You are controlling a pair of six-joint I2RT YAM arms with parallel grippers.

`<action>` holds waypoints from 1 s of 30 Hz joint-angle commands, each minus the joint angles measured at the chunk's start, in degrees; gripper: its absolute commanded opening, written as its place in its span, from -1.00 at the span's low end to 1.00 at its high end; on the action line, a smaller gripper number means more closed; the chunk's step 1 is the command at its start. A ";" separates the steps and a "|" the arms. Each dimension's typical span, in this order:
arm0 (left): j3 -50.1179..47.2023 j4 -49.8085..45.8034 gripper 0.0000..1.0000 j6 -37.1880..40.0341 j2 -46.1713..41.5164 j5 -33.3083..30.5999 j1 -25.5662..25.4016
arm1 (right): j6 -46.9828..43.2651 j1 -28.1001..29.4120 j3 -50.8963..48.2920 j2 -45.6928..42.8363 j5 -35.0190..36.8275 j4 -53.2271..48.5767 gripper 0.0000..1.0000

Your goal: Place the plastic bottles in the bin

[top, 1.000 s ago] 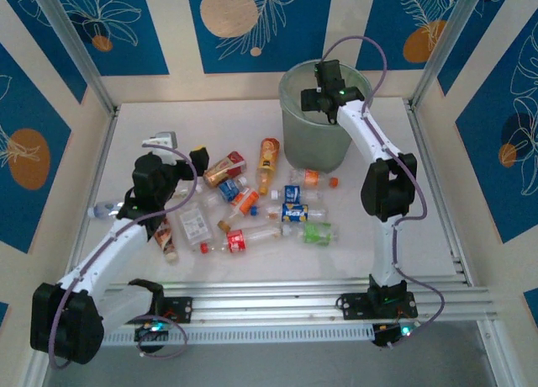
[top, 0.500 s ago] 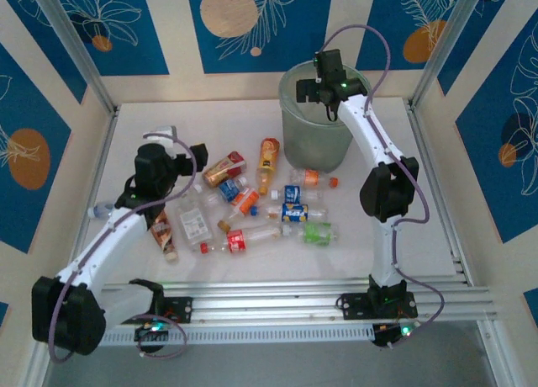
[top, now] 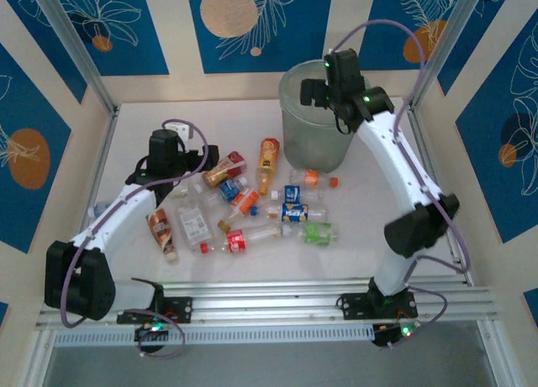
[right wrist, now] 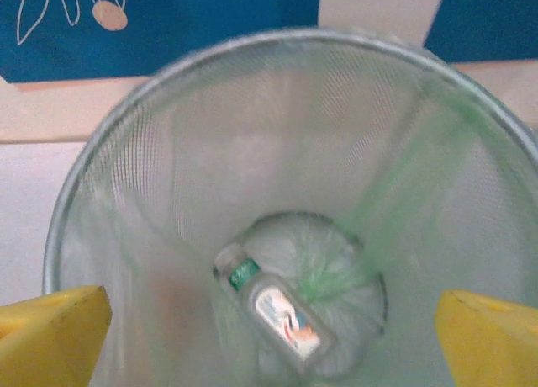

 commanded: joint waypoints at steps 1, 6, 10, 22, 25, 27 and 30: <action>0.17 1.18 0.99 -0.76 -0.29 1.10 -0.56 | 5.18 1.69 -8.44 -6.99 2.14 -1.71 0.99; -1.05 2.63 0.99 -1.21 -1.32 0.49 -0.58 | 10.40 5.76 -23.78 -18.24 2.59 -3.31 0.99; -1.43 2.96 0.99 -0.99 -1.52 0.73 -0.55 | 14.26 7.35 -33.04 -22.88 0.05 -6.38 0.99; -2.76 -4.03 0.99 -1.21 -3.48 4.64 -2.55 | 23.59 12.93 -47.03 -22.32 -8.03 -7.17 0.82; -3.41 -9.48 0.99 0.46 -5.65 3.74 -5.77 | 27.56 13.35 -47.80 -20.45 -8.92 -10.99 0.82; -4.08 -12.07 0.99 1.10 -7.24 4.27 -7.86 | 30.55 13.72 -48.56 -19.48 -8.89 -13.40 0.84; -5.72 -13.62 0.99 1.45 -9.43 4.70 -10.65 | 36.71 13.84 -50.77 -19.34 -9.44 -15.46 0.95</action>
